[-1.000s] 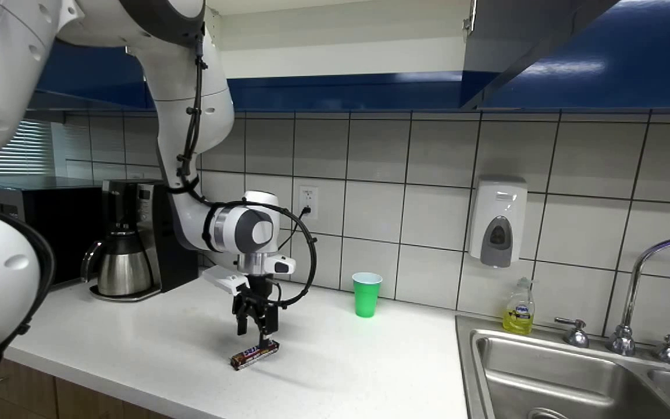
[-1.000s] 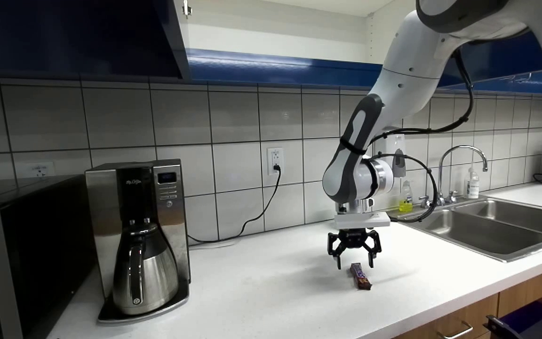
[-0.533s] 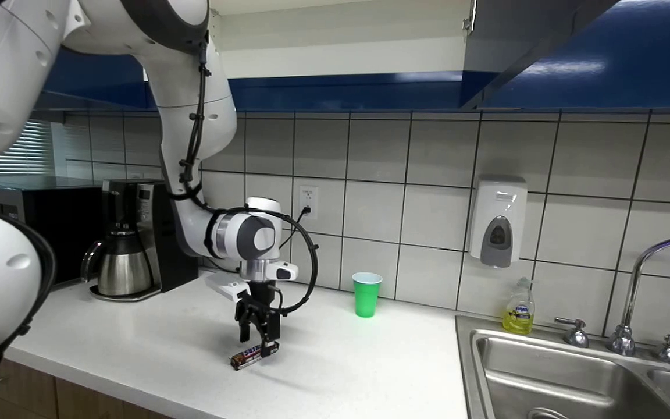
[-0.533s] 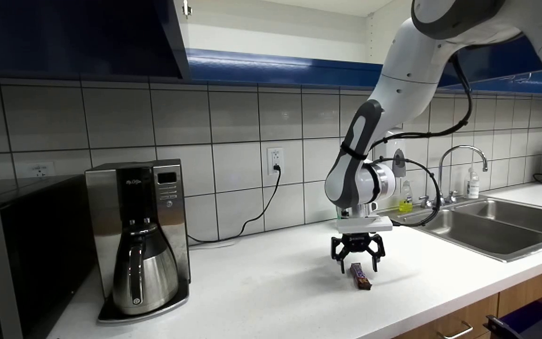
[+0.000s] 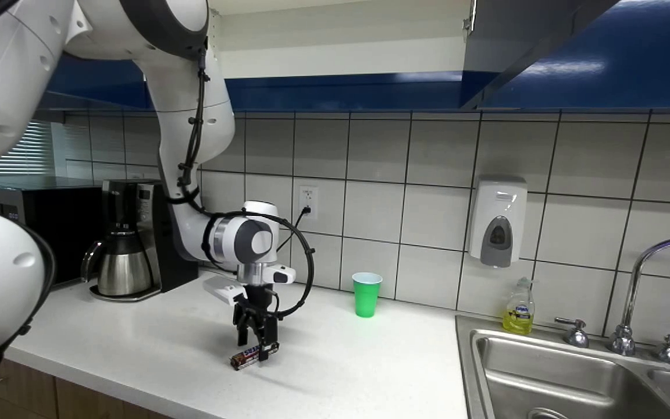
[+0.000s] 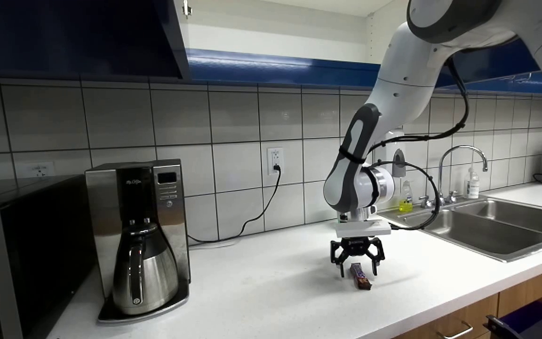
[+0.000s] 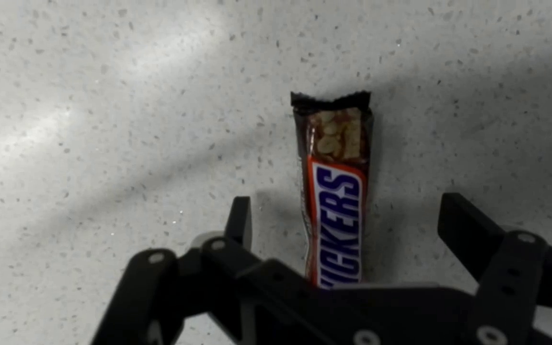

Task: Put the brown packet in the open upper cabinet.

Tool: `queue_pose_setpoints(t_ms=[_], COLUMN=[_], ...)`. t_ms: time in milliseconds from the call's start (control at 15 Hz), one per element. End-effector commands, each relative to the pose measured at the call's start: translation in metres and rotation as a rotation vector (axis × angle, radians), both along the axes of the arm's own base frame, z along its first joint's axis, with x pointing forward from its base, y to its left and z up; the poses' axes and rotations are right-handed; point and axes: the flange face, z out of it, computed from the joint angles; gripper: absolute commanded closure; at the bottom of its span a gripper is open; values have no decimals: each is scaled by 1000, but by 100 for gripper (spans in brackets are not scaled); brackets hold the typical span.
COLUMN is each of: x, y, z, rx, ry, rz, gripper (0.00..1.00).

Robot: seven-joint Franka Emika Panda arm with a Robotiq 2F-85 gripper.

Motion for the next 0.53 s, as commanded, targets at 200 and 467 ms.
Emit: queue_pose_setpoints(t_ms=[200,467], x=[4,6], y=[1,1], z=[-3,-6], rx=[-14,-15], ry=[-6,0], rz=[-27,-28], gripper=[0,33])
